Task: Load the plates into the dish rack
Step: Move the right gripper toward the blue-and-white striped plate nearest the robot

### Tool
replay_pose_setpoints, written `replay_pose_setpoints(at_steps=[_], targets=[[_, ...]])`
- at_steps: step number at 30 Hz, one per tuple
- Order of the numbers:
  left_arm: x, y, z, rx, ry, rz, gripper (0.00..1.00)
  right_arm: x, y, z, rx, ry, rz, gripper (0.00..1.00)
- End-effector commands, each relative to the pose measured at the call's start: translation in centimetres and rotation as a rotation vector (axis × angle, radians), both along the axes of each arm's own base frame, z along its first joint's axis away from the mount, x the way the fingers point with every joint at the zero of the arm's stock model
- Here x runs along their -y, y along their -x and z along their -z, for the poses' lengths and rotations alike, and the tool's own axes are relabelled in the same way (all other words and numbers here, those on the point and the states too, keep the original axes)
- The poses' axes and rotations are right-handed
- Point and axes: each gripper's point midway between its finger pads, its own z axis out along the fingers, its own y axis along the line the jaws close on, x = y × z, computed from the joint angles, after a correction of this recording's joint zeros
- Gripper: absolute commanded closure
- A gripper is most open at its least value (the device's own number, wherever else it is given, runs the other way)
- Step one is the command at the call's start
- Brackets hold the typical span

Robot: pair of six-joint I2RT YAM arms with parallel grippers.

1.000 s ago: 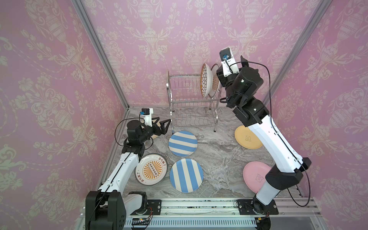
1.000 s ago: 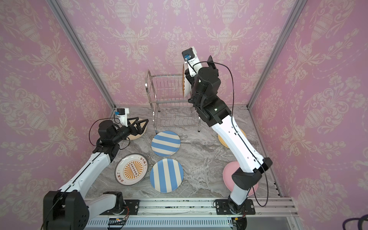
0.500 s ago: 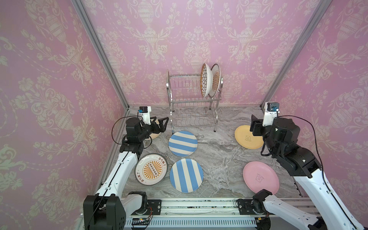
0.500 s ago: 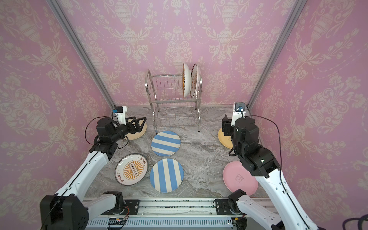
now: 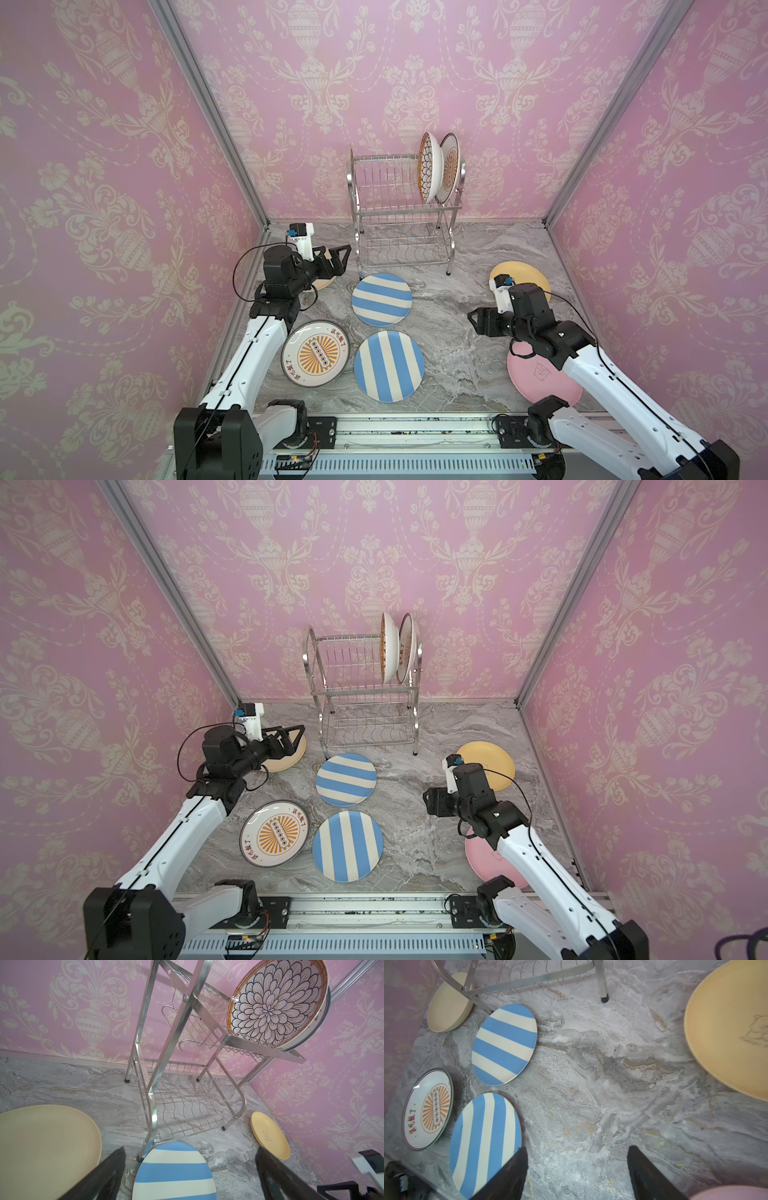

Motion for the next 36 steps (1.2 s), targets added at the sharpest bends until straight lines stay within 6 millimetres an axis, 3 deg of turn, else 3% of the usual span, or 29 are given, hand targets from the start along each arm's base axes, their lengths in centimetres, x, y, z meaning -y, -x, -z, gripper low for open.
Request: replay_pose_setpoints(at_steps=[1,11,19,26,36], targets=[[0.0,0.0,0.1,-0.007,0.012,-0.003,0.01,-3.6,1.0,1.4,-0.100,-0.198,-0.097,0.23],[0.2,0.4,0.8,-0.018,0.011,0.008,0.01,-11.3,5.3,7.0,-0.328,-0.321,-0.337,0.28],[1.0,0.7,1.3,-0.012,0.012,0.069,0.01,-11.7,7.3,9.9,-0.418,-0.265,-0.372,0.30],[1.3,0.5,1.3,0.012,0.003,0.088,0.01,-13.6,8.5,11.5,-0.467,-0.305,-0.435,0.35],[2.0,0.6,1.3,0.022,0.020,0.136,0.01,-14.3,8.1,13.5,-0.477,-0.319,-0.367,0.41]])
